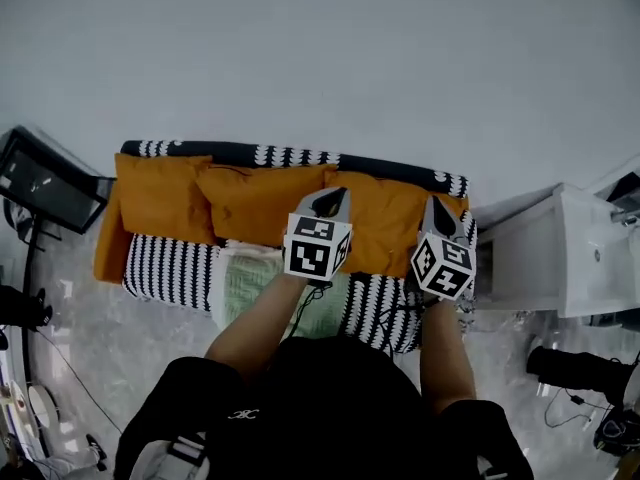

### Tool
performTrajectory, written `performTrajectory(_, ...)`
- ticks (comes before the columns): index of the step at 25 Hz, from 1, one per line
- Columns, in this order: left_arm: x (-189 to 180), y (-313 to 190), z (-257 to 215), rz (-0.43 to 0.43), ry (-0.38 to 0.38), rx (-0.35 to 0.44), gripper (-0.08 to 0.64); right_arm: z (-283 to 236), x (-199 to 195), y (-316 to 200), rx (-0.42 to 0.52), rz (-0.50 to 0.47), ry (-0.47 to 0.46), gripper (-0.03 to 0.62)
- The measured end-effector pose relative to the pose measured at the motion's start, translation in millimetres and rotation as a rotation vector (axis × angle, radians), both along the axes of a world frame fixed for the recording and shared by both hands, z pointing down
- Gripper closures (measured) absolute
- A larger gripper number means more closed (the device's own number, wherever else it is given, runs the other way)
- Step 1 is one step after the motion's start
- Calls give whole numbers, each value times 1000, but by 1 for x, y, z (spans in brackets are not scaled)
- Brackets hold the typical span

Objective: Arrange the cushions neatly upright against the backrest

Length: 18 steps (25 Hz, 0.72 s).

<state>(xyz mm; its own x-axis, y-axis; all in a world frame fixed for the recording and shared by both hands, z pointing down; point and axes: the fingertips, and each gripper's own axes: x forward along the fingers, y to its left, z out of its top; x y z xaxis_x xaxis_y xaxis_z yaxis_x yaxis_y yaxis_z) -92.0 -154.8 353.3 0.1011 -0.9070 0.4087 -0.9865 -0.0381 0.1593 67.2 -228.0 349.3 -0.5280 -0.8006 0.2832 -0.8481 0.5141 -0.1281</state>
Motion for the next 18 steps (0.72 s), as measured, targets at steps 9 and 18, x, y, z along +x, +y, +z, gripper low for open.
performTrajectory(9,-1,46,-113,-27,-55,239,554,-104,-65,69,162,-134,-121,589)
performTrajectory(18,-25,56,-130,-63,-97,276,554,-117,-72,71,180,-114,-140,588)
